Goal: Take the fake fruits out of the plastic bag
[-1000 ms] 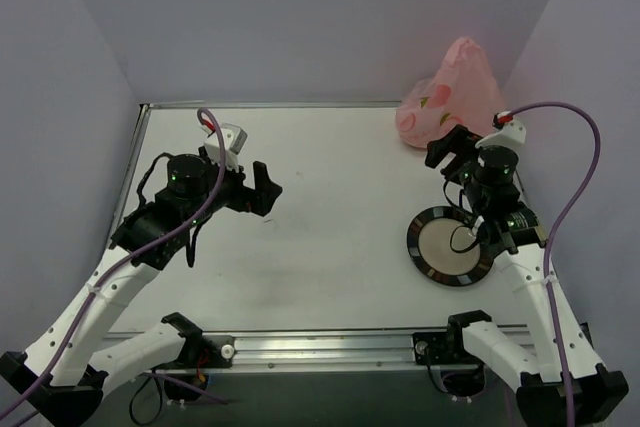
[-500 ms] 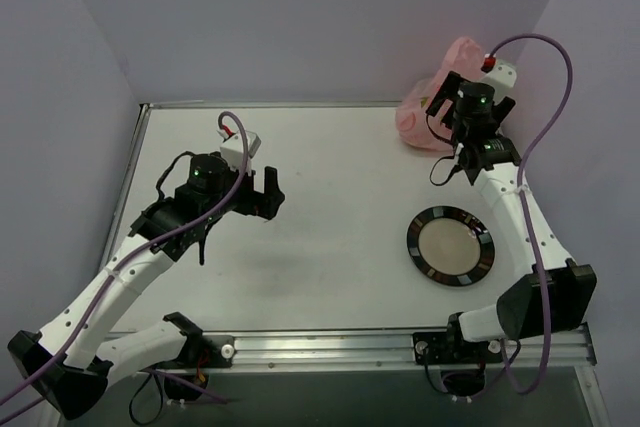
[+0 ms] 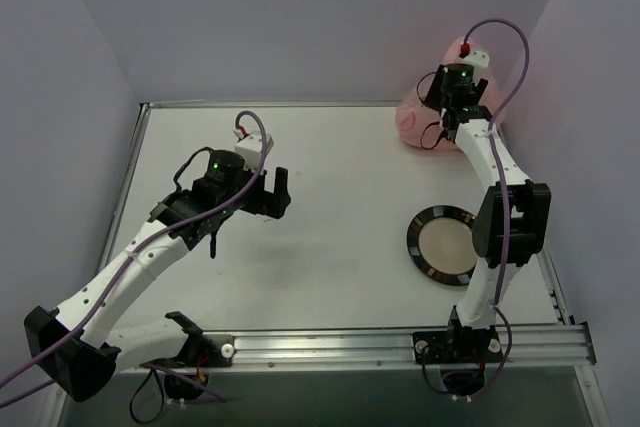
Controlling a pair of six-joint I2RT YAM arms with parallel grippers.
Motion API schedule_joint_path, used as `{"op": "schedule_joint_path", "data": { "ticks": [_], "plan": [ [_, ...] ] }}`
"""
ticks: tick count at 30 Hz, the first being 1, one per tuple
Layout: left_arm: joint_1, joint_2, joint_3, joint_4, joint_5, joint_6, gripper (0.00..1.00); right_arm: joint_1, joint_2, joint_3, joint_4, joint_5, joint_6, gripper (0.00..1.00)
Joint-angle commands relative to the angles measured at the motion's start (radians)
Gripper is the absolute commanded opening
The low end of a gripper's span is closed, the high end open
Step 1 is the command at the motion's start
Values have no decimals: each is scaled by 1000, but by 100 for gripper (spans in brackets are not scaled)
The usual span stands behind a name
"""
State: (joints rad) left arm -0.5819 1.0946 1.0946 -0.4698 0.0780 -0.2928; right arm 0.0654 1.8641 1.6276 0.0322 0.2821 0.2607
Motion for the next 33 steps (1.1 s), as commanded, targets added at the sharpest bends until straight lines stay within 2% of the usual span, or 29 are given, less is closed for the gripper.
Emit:
{"op": "schedule_joint_path", "data": {
  "ticks": [1, 2, 3, 5, 8, 12, 13, 14, 15, 16, 18, 21, 25, 31, 33],
  "plan": [
    [10, 43, 77, 23, 32, -29, 94, -42, -6, -18, 142, -26, -11, 55],
    [14, 59, 86, 25, 42, -49, 94, -48, -13, -72, 168, -37, -11, 38],
    [19, 73, 94, 29, 51, -60, 94, -61, -20, -99, 210, -47, -5, 17],
    [19, 126, 119, 46, 63, -83, 94, -61, -60, -196, 250, -76, 6, 1],
    [14, 220, 145, 121, 86, -164, 94, -121, -124, -309, 327, -106, 54, 0],
    [-19, 384, 293, 198, 89, -209, 94, -170, -218, -532, 460, -172, 121, 0],
    [-33, 452, 329, 194, 91, -215, 94, -168, -256, -551, 478, -194, 120, 5],
    [-41, 480, 358, 192, 98, -220, 94, -168, -276, -560, 488, -251, 118, 18],
    [-48, 499, 381, 197, 97, -223, 94, -168, -292, -561, 491, -270, 112, 50],
    [-55, 519, 408, 200, 89, -221, 94, -167, -318, -548, 485, -271, 104, 67],
    [-73, 518, 413, 220, 53, -207, 94, -167, -325, -508, 438, -306, 78, 90],
    [-76, 505, 409, 224, 25, -203, 94, -164, -274, -384, 373, -333, 46, 97],
    [-75, 536, 441, 195, 19, -180, 94, -141, -162, -249, 315, -345, 3, 100],
    [-70, 594, 499, 184, 3, -141, 94, -119, 48, 20, 219, -324, -64, 100],
    [-65, 628, 540, 180, -7, -129, 94, -119, 98, 104, 212, -287, -74, 94]
  ]
}}
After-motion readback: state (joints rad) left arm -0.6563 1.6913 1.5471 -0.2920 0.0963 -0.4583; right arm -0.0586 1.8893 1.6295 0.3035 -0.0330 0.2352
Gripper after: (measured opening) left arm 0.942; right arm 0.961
